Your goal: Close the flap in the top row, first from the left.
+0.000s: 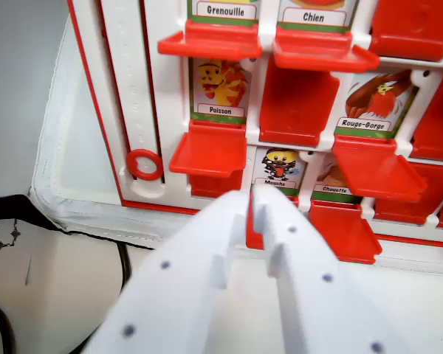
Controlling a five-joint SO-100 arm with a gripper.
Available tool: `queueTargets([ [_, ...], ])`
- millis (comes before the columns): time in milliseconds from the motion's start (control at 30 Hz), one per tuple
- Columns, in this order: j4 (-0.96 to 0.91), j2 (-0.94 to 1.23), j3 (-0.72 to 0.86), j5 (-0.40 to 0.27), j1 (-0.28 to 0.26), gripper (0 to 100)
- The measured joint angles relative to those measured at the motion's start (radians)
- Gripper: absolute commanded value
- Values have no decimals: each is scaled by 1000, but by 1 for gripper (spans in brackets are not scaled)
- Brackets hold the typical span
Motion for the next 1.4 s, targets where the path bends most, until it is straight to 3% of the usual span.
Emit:
queueTargets([
  [667,-6,-279,-285,6,-8,0],
  [1400,-9,-443,-525,12,-29,0],
])
